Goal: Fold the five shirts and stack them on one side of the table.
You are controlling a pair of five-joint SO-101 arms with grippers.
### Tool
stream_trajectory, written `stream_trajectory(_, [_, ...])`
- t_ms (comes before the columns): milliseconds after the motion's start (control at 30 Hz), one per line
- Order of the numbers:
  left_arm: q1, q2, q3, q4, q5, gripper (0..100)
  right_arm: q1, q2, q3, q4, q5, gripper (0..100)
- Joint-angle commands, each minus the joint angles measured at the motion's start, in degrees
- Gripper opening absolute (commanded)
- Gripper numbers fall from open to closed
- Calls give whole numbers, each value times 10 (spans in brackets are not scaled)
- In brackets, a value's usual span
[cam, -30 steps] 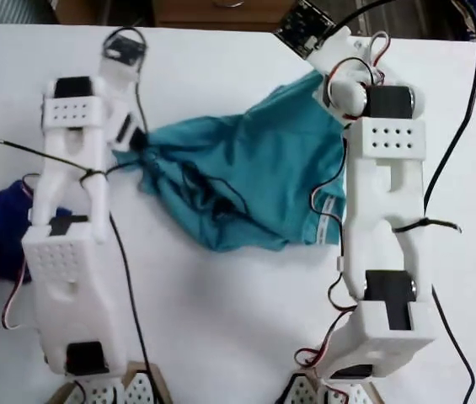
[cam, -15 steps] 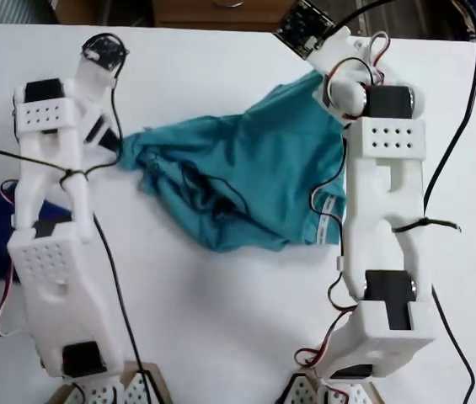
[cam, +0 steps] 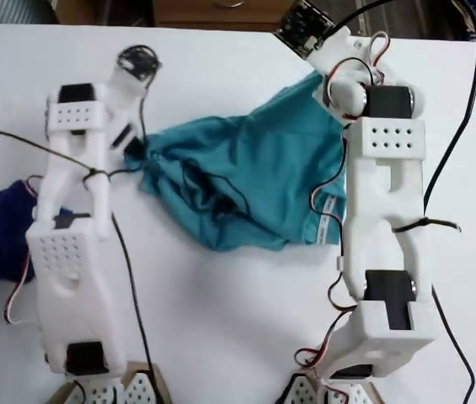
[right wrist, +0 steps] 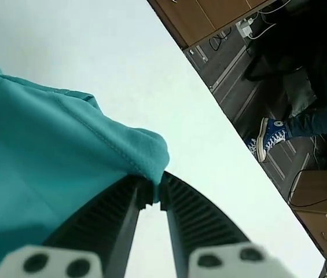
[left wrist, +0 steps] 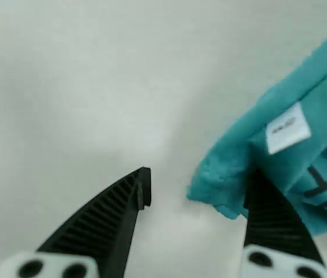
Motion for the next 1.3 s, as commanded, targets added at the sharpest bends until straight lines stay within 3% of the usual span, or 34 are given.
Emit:
stream_trajectory(0, [18,0,-6,4,-22,278,2,-2,-5,-8,2,20])
stream_trajectory(100, [17,1,-6,5,-25,234,3,-2,-6,-9,2,20])
stream_trajectory(267, [16,-3,-6,13,-25,16,2,-2,-6,-10,2,20])
stream_trajectory(433, [16,-4,-17,17,-23,21,2,-2,-6,-10,0,20])
stream_trajectory(733, [16,3,-149,84,-21,27,1,-1,-4,-10,-2,20])
stream_trajectory(800, [17,4,-148,84,-19,72,1,-1,-4,-10,-2,20])
stream_trajectory(867, [17,14,-147,78,15,162,1,-1,-4,-9,-2,20])
stream_trajectory(967, [6,53,-157,72,130,273,0,-1,-4,-9,-2,20])
stream_trajectory(1100, [-18,105,-196,74,254,277,0,0,-3,-9,-2,20])
stream_trajectory(1267, [-32,136,-284,82,290,277,0,0,-3,-8,-2,20])
